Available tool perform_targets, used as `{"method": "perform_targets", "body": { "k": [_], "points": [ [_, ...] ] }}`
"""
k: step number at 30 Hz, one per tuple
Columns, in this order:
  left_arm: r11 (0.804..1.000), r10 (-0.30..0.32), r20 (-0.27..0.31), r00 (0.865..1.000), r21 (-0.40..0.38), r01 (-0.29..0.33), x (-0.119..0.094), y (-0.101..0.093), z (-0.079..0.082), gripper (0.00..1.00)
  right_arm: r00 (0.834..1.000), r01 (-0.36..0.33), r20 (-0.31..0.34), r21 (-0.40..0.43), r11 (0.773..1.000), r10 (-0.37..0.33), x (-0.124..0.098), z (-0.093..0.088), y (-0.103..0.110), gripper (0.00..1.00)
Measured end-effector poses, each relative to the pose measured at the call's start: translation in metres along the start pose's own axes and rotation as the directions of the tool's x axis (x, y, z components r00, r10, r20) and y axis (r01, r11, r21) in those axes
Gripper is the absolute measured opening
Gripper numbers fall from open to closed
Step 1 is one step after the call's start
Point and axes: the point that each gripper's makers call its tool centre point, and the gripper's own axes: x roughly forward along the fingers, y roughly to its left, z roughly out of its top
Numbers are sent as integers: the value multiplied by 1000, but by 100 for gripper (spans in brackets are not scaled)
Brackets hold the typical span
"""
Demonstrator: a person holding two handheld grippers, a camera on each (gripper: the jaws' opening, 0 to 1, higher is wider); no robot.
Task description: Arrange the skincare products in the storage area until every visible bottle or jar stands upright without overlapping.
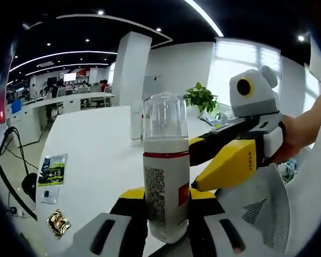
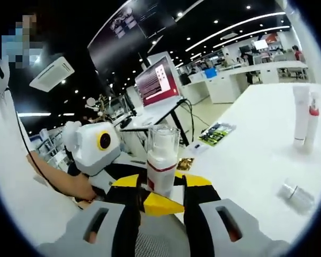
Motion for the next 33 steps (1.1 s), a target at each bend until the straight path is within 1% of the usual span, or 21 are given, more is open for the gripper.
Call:
{"method": "perform_targets", "body": {
  "k": [1,2,3,4,5,7,9,10,12,19,20,22,23,24,26,29,31,33],
  "points": [
    [999,14,-18,1000,31,-13,1,0,-3,27,1000,-15,-1,26,1000,15,2,-3,2,29],
    [999,12,-29,1000,43,-11,2,-1,-5,27,1000,-16,-8,50,999,17,5,-9,1,29],
    [999,10,-33,999,47,-9,2,-2,-6,27,1000,-12,-11,50,999,13,6,-11,1,30],
    [997,16,-46,999,76,-13,3,-3,-9,27,1000,-8,-14,49,999,8,8,-14,0,29],
    [996,19,-55,998,89,-14,4,-3,-11,27,1000,-2,-16,52,999,3,9,-15,0,28],
    [994,35,-67,997,102,-28,5,0,-13,27,999,33,-12,96,995,-32,11,-17,-5,27],
    [994,46,-76,996,107,-38,6,2,-14,27,997,78,-14,132,988,-77,12,-19,-11,22],
    [994,50,-81,995,106,-42,6,3,-15,27,997,74,-13,131,989,-73,13,-19,-11,21],
    [992,70,-95,993,112,-59,7,7,-18,27,996,92,-18,164,982,-90,15,-20,-13,21],
    [987,102,-103,989,136,-88,6,10,-20,27,994,111,-3,183,977,-112,19,-21,-14,20],
    [987,104,-102,989,135,-90,6,11,-20,27,994,108,1,178,978,-109,19,-21,-14,20],
    [986,103,-98,990,140,-89,6,10,-19,27,994,109,-3,194,975,-111,18,-20,-14,20],
    [984,105,-93,990,151,-90,6,9,-18,27,994,111,-6,184,977,-111,17,-20,-13,20],
    [983,107,-93,990,156,-91,6,9,-18,27,995,103,-16,154,983,-102,16,-20,-13,20],
    [978,116,-86,990,185,-98,5,8,-18,27,996,83,-21,137,987,-81,16,-20,-12,19],
    [969,122,-82,989,225,-100,5,9,-18,27,998,58,-24,165,985,-55,15,-21,-15,19],
    [965,123,-80,989,243,-101,6,9,-18,28,998,57,-32,149,987,-53,16,-21,-13,19],
    [962,129,-65,990,250,-109,5,11,-15,28,998,56,-25,123,991,-53,15,-19,-11,19]
  ]
}}
